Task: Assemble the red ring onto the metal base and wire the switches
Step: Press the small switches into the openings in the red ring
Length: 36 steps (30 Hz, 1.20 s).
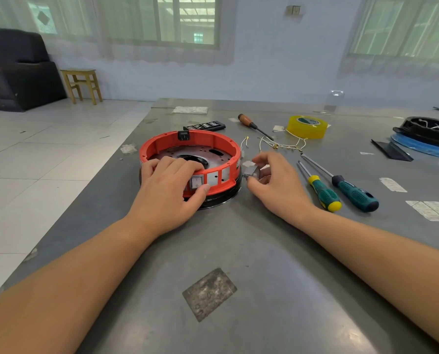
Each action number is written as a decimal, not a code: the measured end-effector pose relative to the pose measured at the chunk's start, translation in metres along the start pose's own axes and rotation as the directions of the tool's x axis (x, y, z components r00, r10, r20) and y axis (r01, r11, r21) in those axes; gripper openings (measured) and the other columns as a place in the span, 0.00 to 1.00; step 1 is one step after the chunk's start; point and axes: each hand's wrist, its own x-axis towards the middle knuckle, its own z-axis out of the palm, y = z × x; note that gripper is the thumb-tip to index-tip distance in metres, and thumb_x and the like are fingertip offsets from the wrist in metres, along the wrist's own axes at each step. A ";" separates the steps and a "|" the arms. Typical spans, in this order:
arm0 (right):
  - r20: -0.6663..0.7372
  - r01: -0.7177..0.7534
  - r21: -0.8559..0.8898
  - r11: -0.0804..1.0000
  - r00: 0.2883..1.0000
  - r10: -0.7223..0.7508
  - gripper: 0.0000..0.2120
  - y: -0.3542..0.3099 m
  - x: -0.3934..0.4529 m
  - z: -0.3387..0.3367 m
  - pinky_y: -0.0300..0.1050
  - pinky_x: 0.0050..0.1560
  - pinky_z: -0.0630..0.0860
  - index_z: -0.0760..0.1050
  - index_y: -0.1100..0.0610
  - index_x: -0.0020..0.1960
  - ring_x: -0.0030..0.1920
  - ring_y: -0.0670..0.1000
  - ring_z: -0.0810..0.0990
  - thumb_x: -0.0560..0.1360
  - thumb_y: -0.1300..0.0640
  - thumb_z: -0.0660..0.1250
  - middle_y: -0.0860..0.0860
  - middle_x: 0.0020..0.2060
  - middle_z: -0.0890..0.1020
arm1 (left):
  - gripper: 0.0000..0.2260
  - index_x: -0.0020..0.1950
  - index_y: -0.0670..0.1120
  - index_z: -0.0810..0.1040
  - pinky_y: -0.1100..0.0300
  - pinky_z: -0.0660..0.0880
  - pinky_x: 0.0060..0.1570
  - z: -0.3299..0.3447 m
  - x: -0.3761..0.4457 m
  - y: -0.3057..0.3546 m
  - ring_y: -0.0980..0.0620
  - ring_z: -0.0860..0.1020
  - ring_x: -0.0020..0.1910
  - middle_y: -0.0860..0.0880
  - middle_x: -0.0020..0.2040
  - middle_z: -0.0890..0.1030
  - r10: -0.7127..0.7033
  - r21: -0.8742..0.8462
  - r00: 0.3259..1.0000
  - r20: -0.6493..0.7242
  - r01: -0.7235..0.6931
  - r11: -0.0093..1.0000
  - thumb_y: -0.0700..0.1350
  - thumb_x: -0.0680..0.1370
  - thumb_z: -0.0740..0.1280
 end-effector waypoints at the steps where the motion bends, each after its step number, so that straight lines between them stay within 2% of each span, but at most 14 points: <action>1: -0.004 0.047 -0.002 0.999 0.999 -0.047 0.16 -0.004 -0.006 -0.001 0.25 0.43 0.73 0.71 0.45 0.59 0.47 0.40 0.78 0.75 0.55 0.71 0.45 0.53 0.75 | 0.18 0.65 0.52 0.79 0.46 0.63 0.66 0.000 0.000 0.000 0.50 0.75 0.59 0.56 0.56 0.81 0.001 0.001 1.000 0.001 -0.001 1.000 0.59 0.80 0.64; 5: 0.003 0.279 -0.007 0.960 0.960 -0.279 0.18 -0.019 -0.024 -0.002 0.26 0.49 0.69 0.74 0.54 0.63 0.49 0.35 0.73 0.74 0.59 0.72 0.45 0.53 0.74 | 0.17 0.64 0.51 0.80 0.45 0.65 0.64 -0.002 -0.002 0.002 0.50 0.76 0.58 0.55 0.55 0.82 0.027 -0.004 1.000 -0.005 -0.027 1.000 0.58 0.79 0.65; 10: 0.034 0.450 -0.037 0.892 0.893 -0.449 0.20 -0.028 -0.033 -0.004 0.27 0.52 0.67 0.74 0.58 0.64 0.48 0.35 0.71 0.74 0.60 0.73 0.49 0.54 0.77 | 0.19 0.64 0.50 0.79 0.46 0.65 0.63 -0.003 -0.004 0.004 0.50 0.76 0.57 0.55 0.55 0.81 0.076 -0.002 0.997 -0.002 -0.076 0.997 0.59 0.80 0.63; 14: 0.005 0.526 -0.029 0.850 0.850 -0.526 0.21 -0.032 -0.035 -0.004 0.27 0.54 0.67 0.74 0.59 0.64 0.49 0.38 0.69 0.74 0.61 0.75 0.50 0.54 0.78 | 0.20 0.67 0.51 0.79 0.45 0.65 0.64 -0.005 -0.004 0.007 0.49 0.75 0.65 0.54 0.62 0.80 0.123 -0.039 0.991 -0.052 -0.125 0.991 0.60 0.80 0.63; 17: 0.007 0.563 -0.008 0.826 0.826 -0.563 0.20 -0.034 -0.035 -0.005 0.31 0.55 0.71 0.75 0.59 0.64 0.49 0.40 0.71 0.74 0.61 0.75 0.50 0.55 0.79 | 0.19 0.66 0.48 0.80 0.42 0.66 0.64 -0.004 -0.005 0.013 0.46 0.74 0.67 0.51 0.64 0.80 0.254 0.006 0.960 -0.116 -0.255 0.967 0.57 0.80 0.65; 19: -0.006 0.574 0.013 0.819 0.819 -0.574 0.19 -0.035 -0.035 -0.005 0.34 0.54 0.73 0.76 0.59 0.64 0.49 0.41 0.73 0.75 0.61 0.74 0.50 0.55 0.79 | 0.18 0.64 0.46 0.81 0.44 0.67 0.64 -0.002 -0.005 0.017 0.45 0.75 0.66 0.50 0.63 0.80 0.296 0.011 0.944 -0.144 -0.298 0.955 0.56 0.81 0.65; 23: -0.019 0.590 0.016 0.807 0.807 -0.590 0.18 -0.036 -0.035 -0.007 0.35 0.54 0.75 0.77 0.60 0.64 0.50 0.40 0.73 0.75 0.61 0.73 0.51 0.56 0.79 | 0.17 0.61 0.45 0.81 0.46 0.67 0.63 0.000 -0.004 0.017 0.46 0.75 0.65 0.50 0.62 0.81 0.294 -0.023 0.945 -0.143 -0.300 0.954 0.57 0.81 0.67; 29: -0.016 0.606 -0.008 0.795 0.795 -0.606 0.21 -0.036 -0.035 -0.006 0.30 0.58 0.72 0.77 0.60 0.65 0.55 0.35 0.69 0.74 0.63 0.75 0.52 0.59 0.78 | 0.18 0.61 0.45 0.82 0.47 0.68 0.62 0.000 -0.004 0.014 0.46 0.75 0.64 0.50 0.61 0.81 0.324 -0.011 0.934 -0.150 -0.329 0.944 0.58 0.80 0.68; 33: -0.036 0.594 0.056 0.803 0.805 -0.593 0.19 -0.034 -0.034 -0.007 0.40 0.53 0.78 0.77 0.61 0.64 0.48 0.43 0.78 0.75 0.64 0.74 0.52 0.58 0.77 | 0.16 0.59 0.45 0.83 0.47 0.68 0.62 0.000 -0.003 0.014 0.46 0.75 0.63 0.50 0.60 0.82 0.327 0.008 0.930 -0.167 -0.330 0.944 0.56 0.81 0.69; 36: -0.033 0.601 0.042 0.798 0.800 -0.600 0.17 -0.032 -0.034 -0.006 0.44 0.52 0.80 0.78 0.59 0.63 0.48 0.45 0.80 0.76 0.62 0.75 0.53 0.58 0.78 | 0.16 0.59 0.45 0.83 0.47 0.69 0.61 0.000 -0.002 0.012 0.45 0.76 0.63 0.50 0.60 0.82 0.325 0.010 0.930 -0.170 -0.328 0.944 0.56 0.81 0.69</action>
